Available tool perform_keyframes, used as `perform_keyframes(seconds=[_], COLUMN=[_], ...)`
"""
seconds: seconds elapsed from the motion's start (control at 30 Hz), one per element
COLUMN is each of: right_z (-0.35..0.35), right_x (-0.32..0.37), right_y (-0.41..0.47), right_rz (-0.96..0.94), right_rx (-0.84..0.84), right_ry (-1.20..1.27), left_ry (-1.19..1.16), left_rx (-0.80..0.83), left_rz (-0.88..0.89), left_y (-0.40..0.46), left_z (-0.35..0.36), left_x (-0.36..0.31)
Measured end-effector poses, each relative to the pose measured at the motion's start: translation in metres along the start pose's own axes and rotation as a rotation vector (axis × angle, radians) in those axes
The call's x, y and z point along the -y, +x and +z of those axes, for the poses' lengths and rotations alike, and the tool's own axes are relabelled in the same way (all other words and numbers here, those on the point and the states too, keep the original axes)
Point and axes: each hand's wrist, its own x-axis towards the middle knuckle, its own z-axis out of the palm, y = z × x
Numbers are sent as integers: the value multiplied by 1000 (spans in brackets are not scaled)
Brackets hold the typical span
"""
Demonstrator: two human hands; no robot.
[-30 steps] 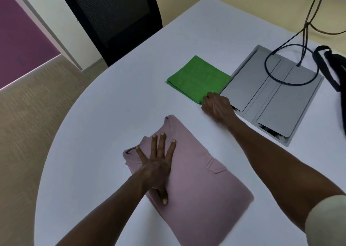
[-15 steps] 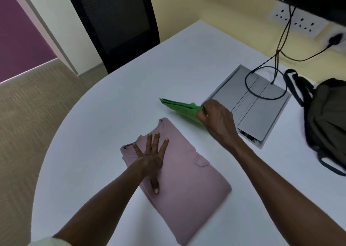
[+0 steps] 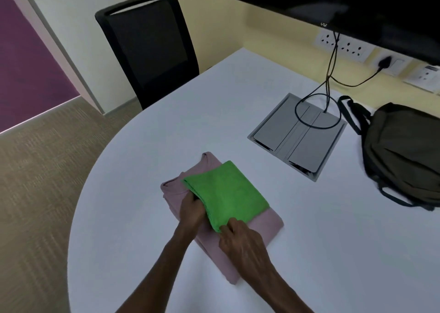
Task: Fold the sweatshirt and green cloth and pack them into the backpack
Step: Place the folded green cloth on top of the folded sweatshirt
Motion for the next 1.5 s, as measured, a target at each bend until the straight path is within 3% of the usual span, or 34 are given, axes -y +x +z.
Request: perform_keyframes(seconds=[0.07,0.1,0.13,0.2,0.3,0.43,0.5,0.67,0.73,0.9,1.13,1.27,1.4,1.5], right_z=[9,13,16,17,15,27,32,34,39,62,58,53,62,64], right_x=[-1,-1,-1,-1,3,10,7,-26,-46,-64,-66,-40,-8,-3], right_y=[-8,-11,-14,-16,-17,-19,-19,-6,0,-10,-7,-25,-40,-43], right_rz=[16,4,-16,-45,-44,-60,-25,191,251,203,231,286,129,146], right_rx=[22,37,40,39,45,182,212,31,137,377,335,253,324,382], right_ry=[-3,-13,-32,-40,-32,-20,30,139,112,84,155,176,71,59], left_ry=[-444,-557,-543,-292,78,262,295,281,245,187,193,308,232,279], left_rx=[-48,-31,-11,10,-173,-332,-361,-381,-388,-371,-474,-445,-390,-343], left_rz=[-282,-330,-331,-239,-92,-45,-40,56,46,-45,21,-125,-242,-239], left_y=[-2,0,1,2,4,6,6,-1,0,8,-5,-5,3,11], left_z=[-1,-4,-8,-12,-14,-13,-13,-12,-13,-13,-7,-18,-29,-36], left_x=[3,7,9,15,21,39,48,57,60,66,66,64,56,60])
